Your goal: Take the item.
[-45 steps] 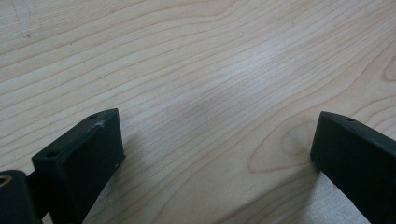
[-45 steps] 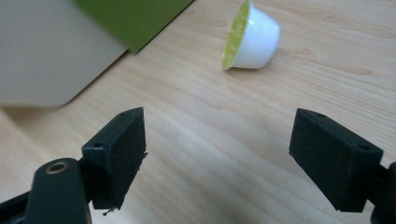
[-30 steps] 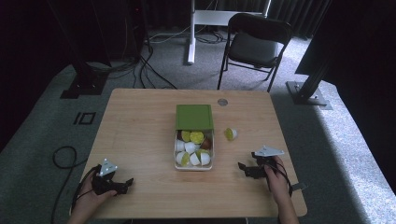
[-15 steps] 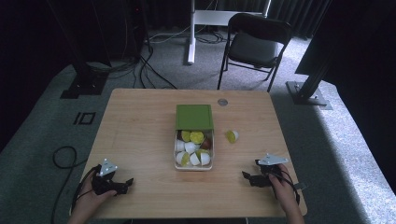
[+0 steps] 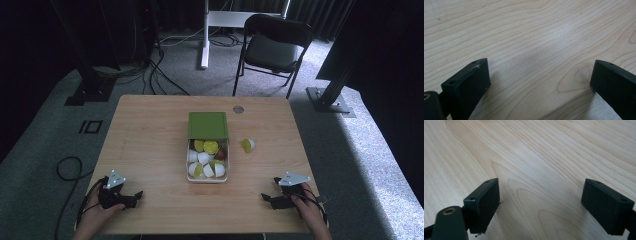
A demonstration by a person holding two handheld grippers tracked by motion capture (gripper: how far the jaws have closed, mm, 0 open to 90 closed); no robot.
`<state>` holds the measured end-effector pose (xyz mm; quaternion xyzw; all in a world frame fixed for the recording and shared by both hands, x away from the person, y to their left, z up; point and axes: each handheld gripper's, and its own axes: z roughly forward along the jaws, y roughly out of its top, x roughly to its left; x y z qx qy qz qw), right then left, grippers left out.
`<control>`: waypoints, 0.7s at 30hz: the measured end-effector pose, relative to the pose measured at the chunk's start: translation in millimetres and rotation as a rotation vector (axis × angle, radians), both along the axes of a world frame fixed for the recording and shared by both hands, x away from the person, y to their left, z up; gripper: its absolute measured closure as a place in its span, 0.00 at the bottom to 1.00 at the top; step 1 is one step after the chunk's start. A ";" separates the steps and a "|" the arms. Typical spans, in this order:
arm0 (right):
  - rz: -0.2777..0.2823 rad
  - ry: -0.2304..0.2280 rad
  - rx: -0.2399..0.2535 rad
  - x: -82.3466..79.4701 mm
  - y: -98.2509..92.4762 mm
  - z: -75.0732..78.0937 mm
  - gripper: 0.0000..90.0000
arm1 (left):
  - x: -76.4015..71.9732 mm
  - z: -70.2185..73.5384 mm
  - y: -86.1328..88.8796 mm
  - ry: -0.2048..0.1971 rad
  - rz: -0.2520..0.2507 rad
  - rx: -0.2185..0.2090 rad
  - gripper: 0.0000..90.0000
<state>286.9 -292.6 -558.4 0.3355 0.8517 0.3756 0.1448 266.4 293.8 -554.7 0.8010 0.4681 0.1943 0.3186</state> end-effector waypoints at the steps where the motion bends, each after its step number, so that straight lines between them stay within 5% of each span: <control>1: 0.004 -0.004 -0.001 -0.4 -0.7 0.0 0.16 | 0.0 0.1 0.1 0.001 -0.001 0.001 0.04; 21: -0.006 0.005 -0.011 -0.5 -6.3 -1.9 0.14 | 0.0 0.1 0.1 0.002 -0.001 0.003 0.04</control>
